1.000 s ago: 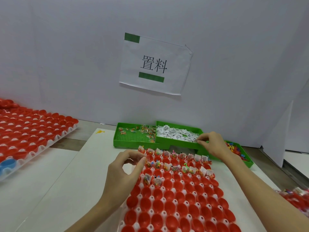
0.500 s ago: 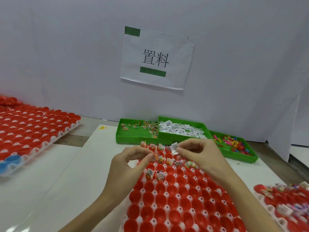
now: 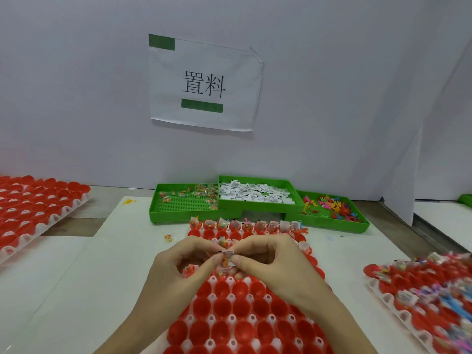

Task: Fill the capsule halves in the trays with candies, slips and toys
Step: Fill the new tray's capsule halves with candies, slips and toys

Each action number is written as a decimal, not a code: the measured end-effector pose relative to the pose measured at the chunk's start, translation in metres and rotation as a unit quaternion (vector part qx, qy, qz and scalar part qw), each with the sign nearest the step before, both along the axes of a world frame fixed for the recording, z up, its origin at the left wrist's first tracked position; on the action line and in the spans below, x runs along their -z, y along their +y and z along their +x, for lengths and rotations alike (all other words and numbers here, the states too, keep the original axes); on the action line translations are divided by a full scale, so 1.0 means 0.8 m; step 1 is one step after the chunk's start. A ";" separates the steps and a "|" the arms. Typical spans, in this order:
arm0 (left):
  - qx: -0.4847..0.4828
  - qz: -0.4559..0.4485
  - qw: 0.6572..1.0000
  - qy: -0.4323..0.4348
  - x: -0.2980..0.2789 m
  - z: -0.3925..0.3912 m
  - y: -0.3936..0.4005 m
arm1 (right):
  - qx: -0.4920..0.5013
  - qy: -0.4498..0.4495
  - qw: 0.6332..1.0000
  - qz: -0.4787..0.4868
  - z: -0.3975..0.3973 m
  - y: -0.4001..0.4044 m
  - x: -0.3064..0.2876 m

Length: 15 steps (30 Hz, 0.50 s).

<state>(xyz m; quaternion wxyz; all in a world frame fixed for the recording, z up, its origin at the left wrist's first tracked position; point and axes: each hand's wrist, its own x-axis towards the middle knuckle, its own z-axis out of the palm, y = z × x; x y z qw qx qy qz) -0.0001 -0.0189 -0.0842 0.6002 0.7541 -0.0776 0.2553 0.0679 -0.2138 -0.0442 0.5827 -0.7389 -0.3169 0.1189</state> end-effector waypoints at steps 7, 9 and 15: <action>-0.009 0.025 1.000 -0.004 -0.003 0.000 -0.001 | 0.065 -0.021 0.998 0.006 0.018 -0.027 -0.008; -0.022 0.033 0.999 -0.005 -0.003 0.000 0.001 | 0.121 -0.030 0.992 0.018 0.031 -0.039 -0.015; -0.059 0.043 0.997 -0.001 0.000 0.002 0.014 | 0.307 -0.101 0.943 -0.081 0.125 -0.077 -0.033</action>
